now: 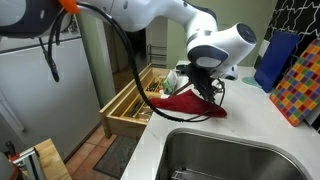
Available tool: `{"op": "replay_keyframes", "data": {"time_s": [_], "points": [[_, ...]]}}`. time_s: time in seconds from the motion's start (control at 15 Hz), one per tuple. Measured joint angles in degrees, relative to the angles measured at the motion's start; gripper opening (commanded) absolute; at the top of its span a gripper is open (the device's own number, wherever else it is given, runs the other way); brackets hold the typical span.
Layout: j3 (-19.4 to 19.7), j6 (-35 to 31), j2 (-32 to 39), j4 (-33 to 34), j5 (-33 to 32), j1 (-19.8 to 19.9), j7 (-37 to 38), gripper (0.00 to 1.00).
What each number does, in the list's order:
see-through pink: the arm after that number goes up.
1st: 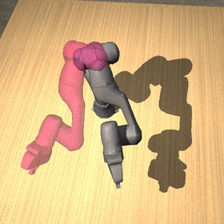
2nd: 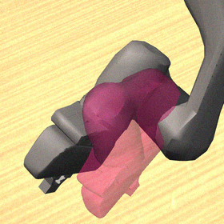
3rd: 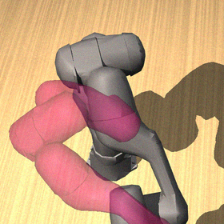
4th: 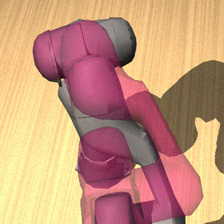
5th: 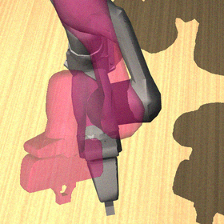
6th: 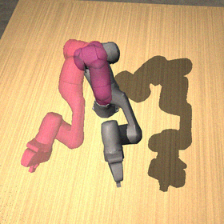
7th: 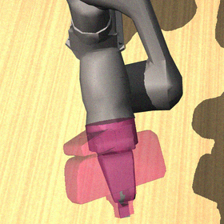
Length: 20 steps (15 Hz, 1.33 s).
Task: Fold the towel and hang it over the edge of the drawer
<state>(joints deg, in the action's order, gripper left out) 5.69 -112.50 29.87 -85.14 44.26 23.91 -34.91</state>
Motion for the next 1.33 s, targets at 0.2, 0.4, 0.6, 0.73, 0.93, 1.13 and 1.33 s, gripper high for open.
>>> {"op": "replay_keyframes", "data": {"time_s": [0.2, 0.4, 0.6, 0.73, 0.93, 1.13, 1.33], "points": [[1.46, -0.40, -1.87, -0.03, -2.08, 0.19, -0.03, 1.00], [2.76, 2.24, -4.44, 0.03, -7.07, 0.94, -1.02, 1.00], [3.84, 6.86, -5.68, 0.35, -11.88, 2.01, -2.47, 1.00], [3.84, 7.00, -5.65, 0.37, -12.26, 2.16, -2.71, 1.00], [3.90, 5.75, -5.33, 0.49, -12.26, 2.27, -1.25, 1.00], [4.20, 4.02, -3.51, 1.55, -12.31, 3.32, -0.13, 1.00], [4.27, 3.39, -1.21, 3.19, -12.85, 4.45, 0.26, 1.00]]}}
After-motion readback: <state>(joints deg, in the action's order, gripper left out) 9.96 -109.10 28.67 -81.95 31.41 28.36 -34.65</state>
